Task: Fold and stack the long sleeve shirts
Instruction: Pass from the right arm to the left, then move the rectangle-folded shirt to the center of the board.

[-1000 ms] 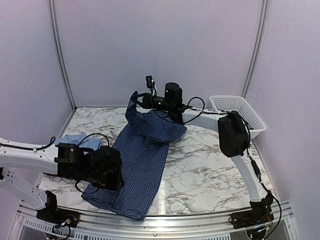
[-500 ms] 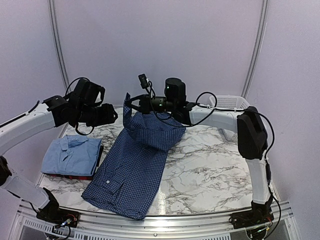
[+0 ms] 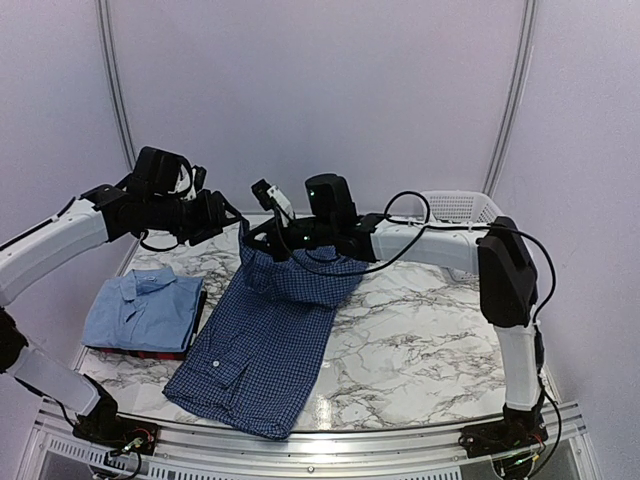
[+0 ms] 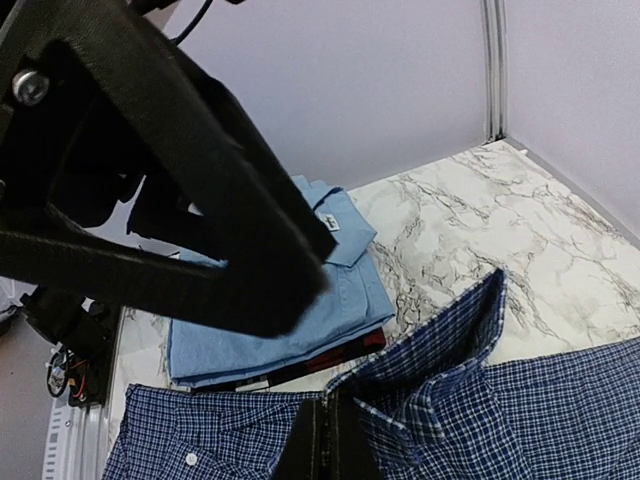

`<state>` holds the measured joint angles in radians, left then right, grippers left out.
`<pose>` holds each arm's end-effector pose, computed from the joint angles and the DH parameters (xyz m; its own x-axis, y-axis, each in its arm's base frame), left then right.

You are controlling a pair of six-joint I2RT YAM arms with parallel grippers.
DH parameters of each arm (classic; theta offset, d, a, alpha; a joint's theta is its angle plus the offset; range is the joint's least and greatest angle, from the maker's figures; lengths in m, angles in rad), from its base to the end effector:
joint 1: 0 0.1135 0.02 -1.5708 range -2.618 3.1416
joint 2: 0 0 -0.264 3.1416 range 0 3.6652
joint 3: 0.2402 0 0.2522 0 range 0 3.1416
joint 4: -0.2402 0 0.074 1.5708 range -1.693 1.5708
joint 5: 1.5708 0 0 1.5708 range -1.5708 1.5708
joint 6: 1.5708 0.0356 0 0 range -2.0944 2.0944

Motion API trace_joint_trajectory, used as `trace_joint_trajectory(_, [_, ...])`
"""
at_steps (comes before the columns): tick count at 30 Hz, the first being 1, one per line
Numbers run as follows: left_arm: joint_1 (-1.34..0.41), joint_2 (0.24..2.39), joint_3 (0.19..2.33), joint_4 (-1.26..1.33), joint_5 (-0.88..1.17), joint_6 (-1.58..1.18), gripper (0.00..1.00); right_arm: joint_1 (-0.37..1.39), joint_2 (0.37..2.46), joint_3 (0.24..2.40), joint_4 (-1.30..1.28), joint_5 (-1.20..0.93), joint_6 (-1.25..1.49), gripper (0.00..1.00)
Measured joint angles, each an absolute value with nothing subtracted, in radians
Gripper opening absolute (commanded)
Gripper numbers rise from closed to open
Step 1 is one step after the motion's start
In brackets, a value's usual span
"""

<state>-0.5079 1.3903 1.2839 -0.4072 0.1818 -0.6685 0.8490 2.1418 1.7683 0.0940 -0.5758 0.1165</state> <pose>0.2743 -0.1600 0.3533 -0.7186 -0.2977 -0.6284 0.2173 0.7624 -0.6096 0.3241 0.3975 0.2734 -0.2944 -0.1869 -0.9372 -0.9476 0.1843 0.2609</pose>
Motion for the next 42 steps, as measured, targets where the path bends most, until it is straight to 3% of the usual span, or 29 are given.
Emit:
trace_joint_trajectory(10, [-0.500,1.505,1.296,-0.421,0.201,-0.699,0.48,0.916,2.142,1.781,0.001,-0.444,0.001,0.00])
trace_joint_trajectory(13, [-0.500,1.515,1.296,-0.426,0.199,-0.700,0.36,0.923,2.142,1.798,-0.021,-0.422,-0.019,0.00])
trace_joint_trajectory(18, [-0.500,1.515,1.296,-0.429,0.179,-0.694,0.00,0.924,2.142,1.805,-0.030,-0.403,-0.032,0.00])
trace_joint_trajectory(26, [-0.500,1.515,1.296,-0.432,0.153,-0.696,0.00,0.925,2.138,1.793,-0.053,-0.357,-0.018,0.30])
trace_joint_trajectory(31, [-0.500,1.502,1.275,-0.431,0.110,-0.696,0.00,0.890,2.035,1.632,-0.041,-0.337,0.049,0.45])
trace_joint_trajectory(42, [-0.500,1.330,1.172,-0.391,0.098,-0.646,0.00,0.543,1.792,1.283,0.055,-0.278,0.283,0.44])
